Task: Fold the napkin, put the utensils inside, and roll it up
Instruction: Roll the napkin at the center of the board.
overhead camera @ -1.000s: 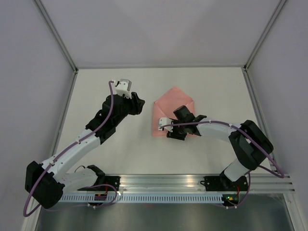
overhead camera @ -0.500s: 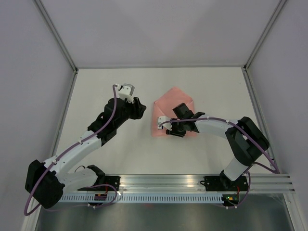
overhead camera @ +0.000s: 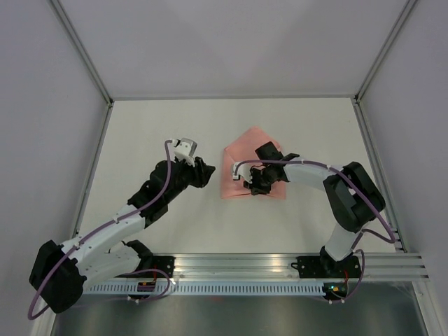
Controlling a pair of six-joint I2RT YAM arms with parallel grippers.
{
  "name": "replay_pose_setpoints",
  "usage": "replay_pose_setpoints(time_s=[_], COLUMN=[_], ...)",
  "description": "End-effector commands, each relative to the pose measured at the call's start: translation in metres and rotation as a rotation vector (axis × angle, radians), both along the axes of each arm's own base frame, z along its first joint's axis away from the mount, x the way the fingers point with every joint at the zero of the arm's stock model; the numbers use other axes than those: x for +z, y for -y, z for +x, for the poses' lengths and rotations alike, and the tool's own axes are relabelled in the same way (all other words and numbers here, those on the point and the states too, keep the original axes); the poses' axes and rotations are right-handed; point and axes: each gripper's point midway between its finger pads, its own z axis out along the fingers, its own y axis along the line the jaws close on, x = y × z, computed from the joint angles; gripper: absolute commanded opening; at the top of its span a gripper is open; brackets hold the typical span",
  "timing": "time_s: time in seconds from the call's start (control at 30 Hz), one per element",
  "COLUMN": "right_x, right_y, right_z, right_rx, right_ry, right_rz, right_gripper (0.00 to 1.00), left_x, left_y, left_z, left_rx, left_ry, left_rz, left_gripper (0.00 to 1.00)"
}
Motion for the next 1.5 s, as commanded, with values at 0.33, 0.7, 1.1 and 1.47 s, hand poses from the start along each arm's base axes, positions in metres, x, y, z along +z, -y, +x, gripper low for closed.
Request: replay_pose_setpoints(time_s=[0.33, 0.7, 1.1, 1.47], right_x=[-0.050, -0.056, -0.060, -0.060], right_y=[0.046, 0.051, 0.055, 0.056], right_z=[-0.052, -0.045, -0.044, -0.044], right_rx=[0.005, -0.012, -0.021, -0.017], right_ry=[-0.404, -0.468, -0.509, -0.539], right_rz=[-0.134, -0.147, -0.162, -0.175], right_gripper=[0.17, 0.17, 0.16, 0.16], left_x=[-0.018, -0.060, -0.103, -0.143], left_y=[0.027, 0.072, 0.130, 0.151], left_z=[-0.030, -0.046, -0.043, -0.029], left_rx=[-0.092, -0.291, -0.425, -0.501], left_ry=[0.281, 0.378, 0.515, 0.578], left_rz=[0.078, 0.342, 0.637, 0.831], left_gripper=[0.46, 0.60, 0.68, 0.71])
